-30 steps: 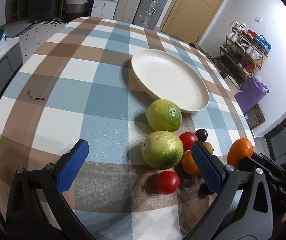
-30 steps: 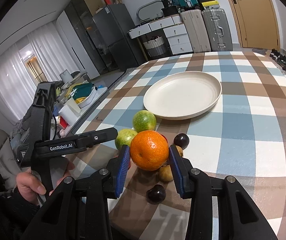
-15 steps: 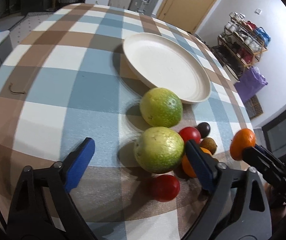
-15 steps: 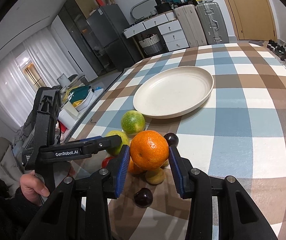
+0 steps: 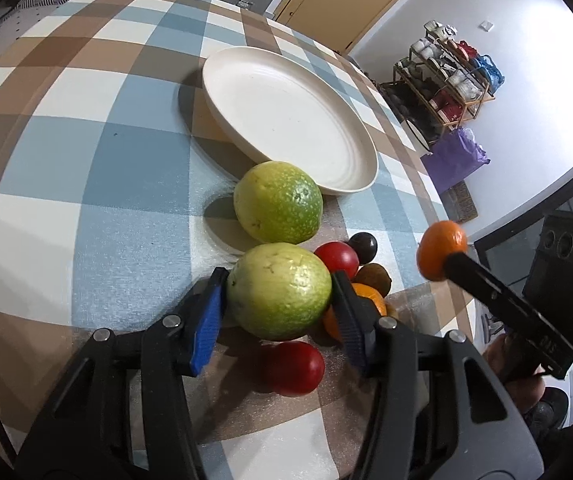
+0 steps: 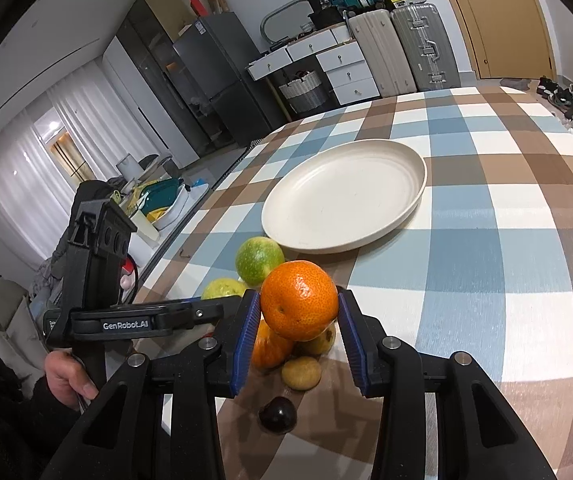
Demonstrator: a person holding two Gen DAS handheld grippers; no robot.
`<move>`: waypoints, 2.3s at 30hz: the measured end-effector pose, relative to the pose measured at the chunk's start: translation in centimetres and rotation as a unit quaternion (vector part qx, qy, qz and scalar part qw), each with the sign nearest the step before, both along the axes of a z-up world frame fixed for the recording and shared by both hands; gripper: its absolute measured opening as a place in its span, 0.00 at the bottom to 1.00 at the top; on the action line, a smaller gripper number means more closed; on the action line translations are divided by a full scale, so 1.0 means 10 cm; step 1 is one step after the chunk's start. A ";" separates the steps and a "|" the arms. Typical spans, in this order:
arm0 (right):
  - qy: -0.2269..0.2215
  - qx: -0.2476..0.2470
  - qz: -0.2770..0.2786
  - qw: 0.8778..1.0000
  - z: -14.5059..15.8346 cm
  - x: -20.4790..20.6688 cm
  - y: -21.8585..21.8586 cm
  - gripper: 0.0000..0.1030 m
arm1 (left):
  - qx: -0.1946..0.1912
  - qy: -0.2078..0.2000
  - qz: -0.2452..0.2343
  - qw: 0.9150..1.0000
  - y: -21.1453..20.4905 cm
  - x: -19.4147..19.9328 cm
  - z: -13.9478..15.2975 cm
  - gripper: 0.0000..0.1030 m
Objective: Organize fruits
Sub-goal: 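Close the left gripper on the green citrus while the right gripper closes on the orange, then lift the green citrus with left gripper while right gripper carries orange over plate, then drop the orange from the right gripper while the left gripper lowers the citrus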
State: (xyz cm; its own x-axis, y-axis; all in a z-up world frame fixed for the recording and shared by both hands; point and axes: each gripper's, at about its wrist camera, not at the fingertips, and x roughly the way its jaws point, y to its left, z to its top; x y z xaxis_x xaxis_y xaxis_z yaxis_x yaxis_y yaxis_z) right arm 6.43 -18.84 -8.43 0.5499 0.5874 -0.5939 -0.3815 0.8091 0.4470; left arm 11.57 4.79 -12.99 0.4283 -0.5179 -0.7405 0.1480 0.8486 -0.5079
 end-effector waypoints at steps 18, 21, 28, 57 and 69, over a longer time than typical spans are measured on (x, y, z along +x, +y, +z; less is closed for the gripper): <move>0.009 0.016 0.012 1.000 0.05 0.56 0.01 0.39 | -0.003 -0.063 -0.027 0.998 -0.13 0.36 0.83 0.47; 0.012 0.015 0.016 1.000 0.06 0.71 0.04 0.39 | -0.001 -0.067 -0.032 0.997 -0.20 0.55 0.89 0.47; 0.018 0.012 0.016 1.000 0.10 1.04 0.06 0.39 | 0.004 -0.053 -0.029 0.998 -0.34 1.06 0.87 0.47; 0.032 -0.031 0.010 0.999 -0.11 1.67 0.09 0.50 | -0.008 0.024 -0.025 0.999 -0.45 1.90 0.33 0.53; -0.012 -0.025 -0.017 0.999 0.18 1.44 -0.04 0.56 | 0.036 -0.022 -0.011 0.999 -0.44 1.54 0.61 0.59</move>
